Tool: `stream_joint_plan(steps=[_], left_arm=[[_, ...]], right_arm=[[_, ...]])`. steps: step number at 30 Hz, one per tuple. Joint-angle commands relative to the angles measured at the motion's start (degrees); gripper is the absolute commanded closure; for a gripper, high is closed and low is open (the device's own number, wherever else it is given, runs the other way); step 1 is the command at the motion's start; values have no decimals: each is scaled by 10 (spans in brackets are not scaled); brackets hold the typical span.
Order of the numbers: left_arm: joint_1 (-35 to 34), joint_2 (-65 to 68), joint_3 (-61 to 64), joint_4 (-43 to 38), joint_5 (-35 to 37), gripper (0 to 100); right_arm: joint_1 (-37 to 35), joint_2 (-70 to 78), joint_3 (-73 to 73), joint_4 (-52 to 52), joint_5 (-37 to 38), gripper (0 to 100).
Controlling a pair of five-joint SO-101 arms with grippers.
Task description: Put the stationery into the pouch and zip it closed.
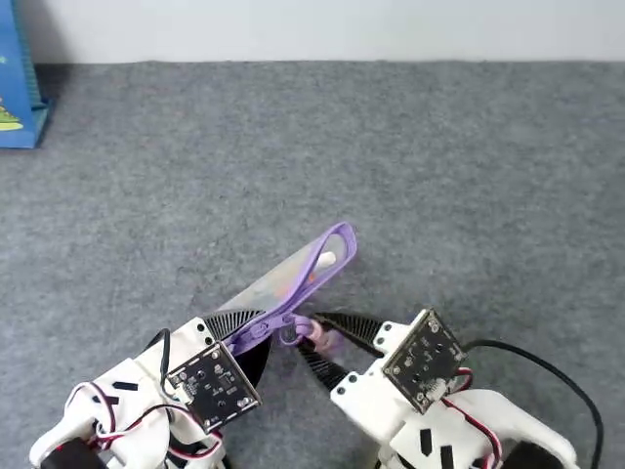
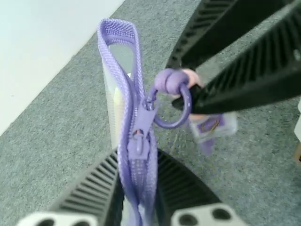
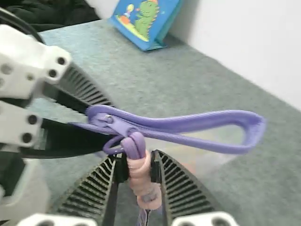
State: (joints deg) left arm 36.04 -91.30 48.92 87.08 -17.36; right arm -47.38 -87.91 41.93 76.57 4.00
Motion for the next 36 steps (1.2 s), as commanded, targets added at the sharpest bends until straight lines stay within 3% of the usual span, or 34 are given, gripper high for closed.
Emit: stream_joint_plan(steps=[1, 18, 36], left_arm=[[-2, -1, -24, 4, 5, 991], [-2, -1, -26, 4, 6, 991], [-2, -1, -26, 4, 6, 991]], right_arm=[[65, -4, -3, -7, 13, 991], [218, 14, 16, -96, 45, 991], [380, 62, 103, -287, 55, 991]])
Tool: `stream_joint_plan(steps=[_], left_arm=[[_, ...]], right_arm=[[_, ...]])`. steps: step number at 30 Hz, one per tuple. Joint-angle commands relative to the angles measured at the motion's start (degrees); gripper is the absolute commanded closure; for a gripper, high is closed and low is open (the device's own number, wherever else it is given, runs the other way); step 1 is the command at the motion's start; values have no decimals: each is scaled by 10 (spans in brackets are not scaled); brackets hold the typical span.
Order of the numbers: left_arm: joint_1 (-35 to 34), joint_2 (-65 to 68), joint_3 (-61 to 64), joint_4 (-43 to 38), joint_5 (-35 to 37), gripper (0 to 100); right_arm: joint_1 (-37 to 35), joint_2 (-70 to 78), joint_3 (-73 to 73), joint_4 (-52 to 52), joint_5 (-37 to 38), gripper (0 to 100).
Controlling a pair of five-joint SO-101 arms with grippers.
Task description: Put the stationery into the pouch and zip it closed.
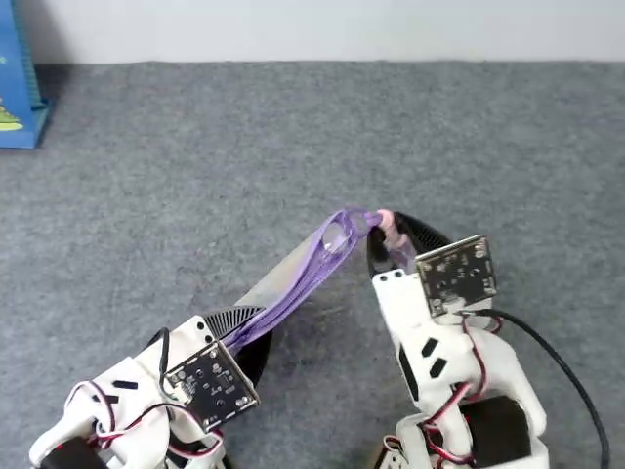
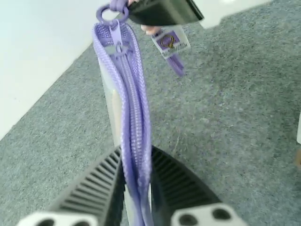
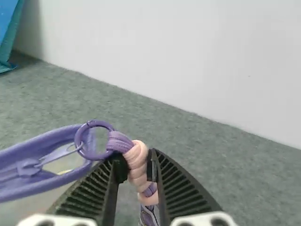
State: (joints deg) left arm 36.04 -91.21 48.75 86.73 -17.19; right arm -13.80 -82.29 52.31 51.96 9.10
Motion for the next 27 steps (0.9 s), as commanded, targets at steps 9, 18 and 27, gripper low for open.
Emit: stream_joint_plan(steps=[9, 18, 27], left_arm=[[-2, -3, -24, 8, 4, 991], [-2, -3, -24, 7, 4, 991], [-3, -2, -20, 10, 3, 964]], right_arm=[[116, 6, 70, -140, 43, 991], [118, 6, 78, -134, 40, 991], [122, 6, 127, -136, 39, 991]])
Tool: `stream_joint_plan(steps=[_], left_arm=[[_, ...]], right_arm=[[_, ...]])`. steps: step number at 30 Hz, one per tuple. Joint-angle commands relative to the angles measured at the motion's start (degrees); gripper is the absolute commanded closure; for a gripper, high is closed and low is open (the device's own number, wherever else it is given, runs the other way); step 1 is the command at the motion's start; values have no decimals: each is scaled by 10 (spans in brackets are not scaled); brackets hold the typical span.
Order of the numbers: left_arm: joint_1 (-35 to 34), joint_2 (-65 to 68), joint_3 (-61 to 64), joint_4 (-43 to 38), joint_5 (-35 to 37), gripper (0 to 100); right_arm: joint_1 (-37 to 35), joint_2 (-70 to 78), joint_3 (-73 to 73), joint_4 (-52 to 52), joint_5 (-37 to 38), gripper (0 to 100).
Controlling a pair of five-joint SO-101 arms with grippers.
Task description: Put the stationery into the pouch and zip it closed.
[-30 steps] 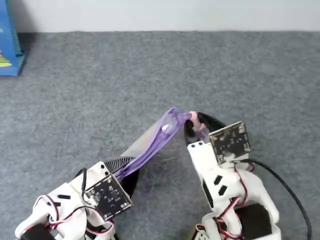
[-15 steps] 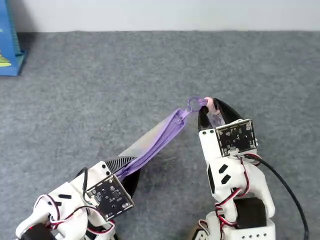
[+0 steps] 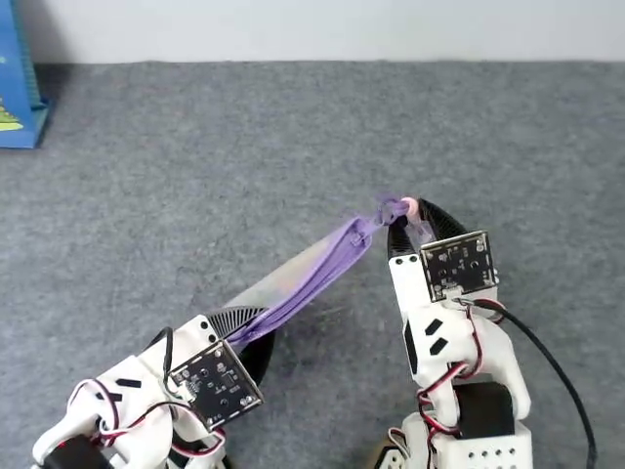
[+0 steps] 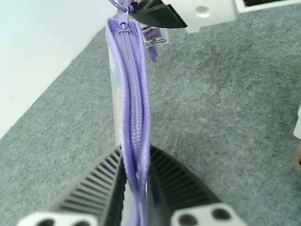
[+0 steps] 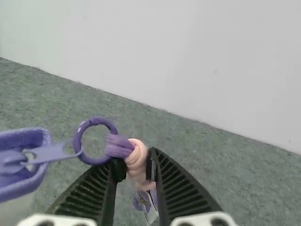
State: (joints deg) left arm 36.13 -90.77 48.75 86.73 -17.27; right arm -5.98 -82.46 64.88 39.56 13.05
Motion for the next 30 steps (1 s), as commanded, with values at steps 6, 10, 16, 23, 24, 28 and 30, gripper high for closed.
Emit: stream_joint_plan(steps=[6, 10, 16, 23, 24, 28, 30], left_arm=[[-21, -6, -22, 5, 57, 771], [-94, -6, -23, -34, 125, 709], [-163, -6, -21, -85, 215, 704], [-238, -6, -20, -84, 216, 704], [-254, -6, -20, -84, 216, 704], [-315, -6, -20, -84, 220, 705], [-343, -6, -8, -85, 220, 705]], right_arm=[[84, 7, 7, -12, -2, 990], [110, 7, 35, -12, -2, 990], [114, 7, 69, -13, -3, 989], [117, 7, 110, -43, 0, 831], [127, 7, 117, -43, -1, 784], [176, 0, 118, -28, -11, 715], [190, 0, 111, -1, -28, 716]])
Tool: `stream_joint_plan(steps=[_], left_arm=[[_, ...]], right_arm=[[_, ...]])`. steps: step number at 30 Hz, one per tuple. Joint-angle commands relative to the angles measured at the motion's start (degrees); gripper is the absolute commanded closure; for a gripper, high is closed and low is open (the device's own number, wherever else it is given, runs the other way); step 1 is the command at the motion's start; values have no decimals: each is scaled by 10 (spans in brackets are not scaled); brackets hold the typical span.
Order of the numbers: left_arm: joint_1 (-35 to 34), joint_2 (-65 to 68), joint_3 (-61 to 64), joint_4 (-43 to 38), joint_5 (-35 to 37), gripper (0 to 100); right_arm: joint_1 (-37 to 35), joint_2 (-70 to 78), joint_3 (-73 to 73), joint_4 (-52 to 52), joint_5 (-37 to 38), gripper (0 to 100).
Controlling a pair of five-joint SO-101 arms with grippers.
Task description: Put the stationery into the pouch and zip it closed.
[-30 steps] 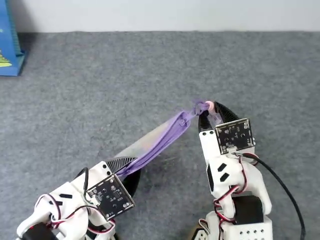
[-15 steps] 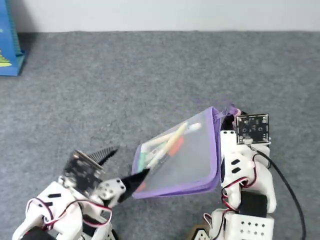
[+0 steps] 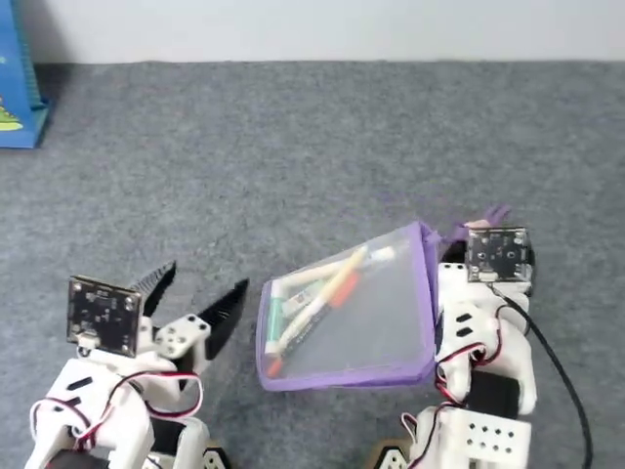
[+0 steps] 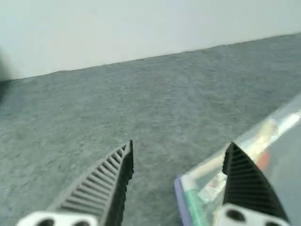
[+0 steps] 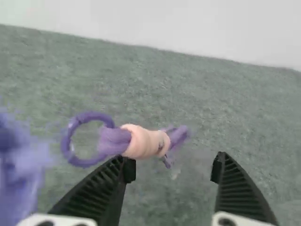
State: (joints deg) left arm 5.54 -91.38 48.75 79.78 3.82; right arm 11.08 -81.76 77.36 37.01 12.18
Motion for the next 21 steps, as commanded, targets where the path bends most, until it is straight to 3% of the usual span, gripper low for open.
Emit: stream_joint_plan(steps=[1, 9, 21], left_arm=[[-49, 0, 2, -18, 9, 705], [-95, 0, 159, -119, 9, 705], [-112, 0, 325, -274, 10, 705]], right_arm=[[23, -7, -17, 42, -25, 716], [17, -7, -17, 127, -28, 717], [-128, 0, 46, 129, -27, 717]])
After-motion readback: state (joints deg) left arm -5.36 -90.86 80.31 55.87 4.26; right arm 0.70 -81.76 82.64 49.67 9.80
